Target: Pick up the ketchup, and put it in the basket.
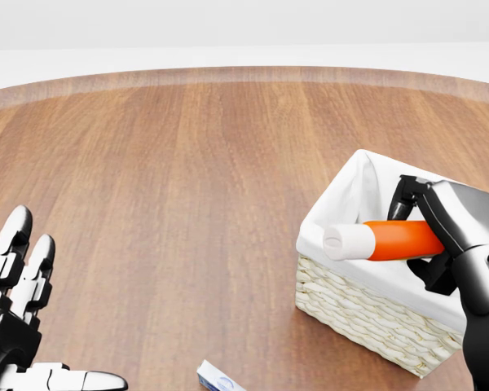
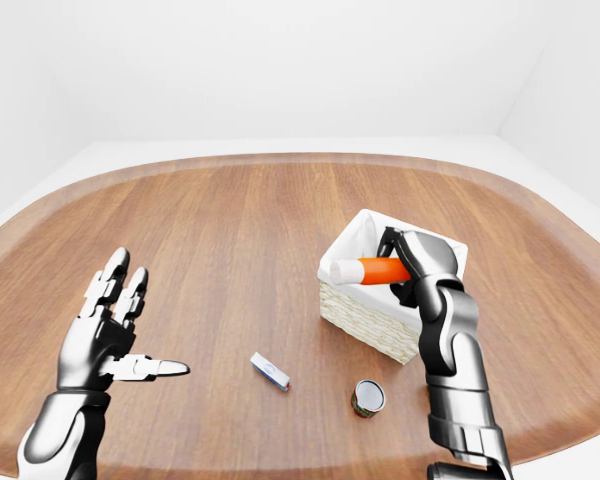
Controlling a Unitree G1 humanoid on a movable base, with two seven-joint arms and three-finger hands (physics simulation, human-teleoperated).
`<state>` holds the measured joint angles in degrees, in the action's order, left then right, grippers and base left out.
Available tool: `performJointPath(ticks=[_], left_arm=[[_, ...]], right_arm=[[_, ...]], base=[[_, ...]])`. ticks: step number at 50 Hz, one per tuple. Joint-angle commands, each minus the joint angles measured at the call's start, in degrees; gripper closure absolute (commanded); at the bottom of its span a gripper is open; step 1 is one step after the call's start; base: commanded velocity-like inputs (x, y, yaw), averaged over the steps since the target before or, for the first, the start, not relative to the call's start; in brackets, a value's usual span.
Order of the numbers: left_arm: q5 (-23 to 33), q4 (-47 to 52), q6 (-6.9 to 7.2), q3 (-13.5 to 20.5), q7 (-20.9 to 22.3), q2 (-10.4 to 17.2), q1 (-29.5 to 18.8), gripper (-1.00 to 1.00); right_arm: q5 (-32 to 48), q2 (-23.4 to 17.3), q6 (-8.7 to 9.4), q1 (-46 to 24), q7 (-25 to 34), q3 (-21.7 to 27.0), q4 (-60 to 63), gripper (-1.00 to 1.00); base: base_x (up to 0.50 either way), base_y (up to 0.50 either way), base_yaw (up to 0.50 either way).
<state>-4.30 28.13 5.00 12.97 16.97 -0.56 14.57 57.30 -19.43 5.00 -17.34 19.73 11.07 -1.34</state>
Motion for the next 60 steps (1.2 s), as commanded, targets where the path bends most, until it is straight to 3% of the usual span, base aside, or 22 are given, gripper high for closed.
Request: performJointPath(ticks=[1,60], left_arm=[[0.2,-0.6,0.0,-0.1,-0.1,0.0,-0.1,-1.0],[0.2,-1.2,0.0,-0.6,0.5,0.0,0.7,-1.0]], right_arm=[[0.8,0.1,0.0,0.4,-0.1,0.5,1.2,1.0],[-4.4,-4.2,0.0,-9.9,-10.1,-1.8,-21.1,1.0]], base=[[0.0,0.0,0.0],[0.0,0.0,0.0]])
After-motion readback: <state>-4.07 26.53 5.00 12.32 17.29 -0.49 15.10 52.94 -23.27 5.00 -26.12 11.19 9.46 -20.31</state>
